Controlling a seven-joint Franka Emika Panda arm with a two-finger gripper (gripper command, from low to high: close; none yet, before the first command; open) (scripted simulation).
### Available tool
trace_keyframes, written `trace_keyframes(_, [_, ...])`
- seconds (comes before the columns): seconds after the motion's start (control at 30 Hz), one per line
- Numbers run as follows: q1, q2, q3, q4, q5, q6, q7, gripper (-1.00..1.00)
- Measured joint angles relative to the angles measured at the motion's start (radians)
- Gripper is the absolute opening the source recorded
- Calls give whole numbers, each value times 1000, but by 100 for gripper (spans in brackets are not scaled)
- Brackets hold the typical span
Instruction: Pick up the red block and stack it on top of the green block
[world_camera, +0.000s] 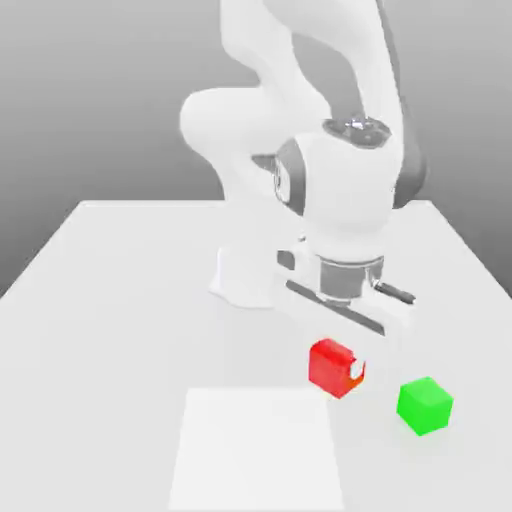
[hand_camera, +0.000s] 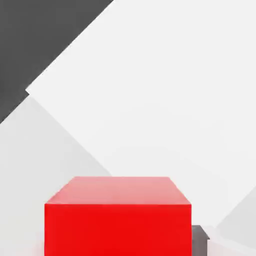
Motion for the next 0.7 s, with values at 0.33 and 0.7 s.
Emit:
trace_keyframes(0.33, [179,50,74,71,-17,-20,364,-100])
trace_keyframes(0.7, [193,223,11,79,-154,135,467,100])
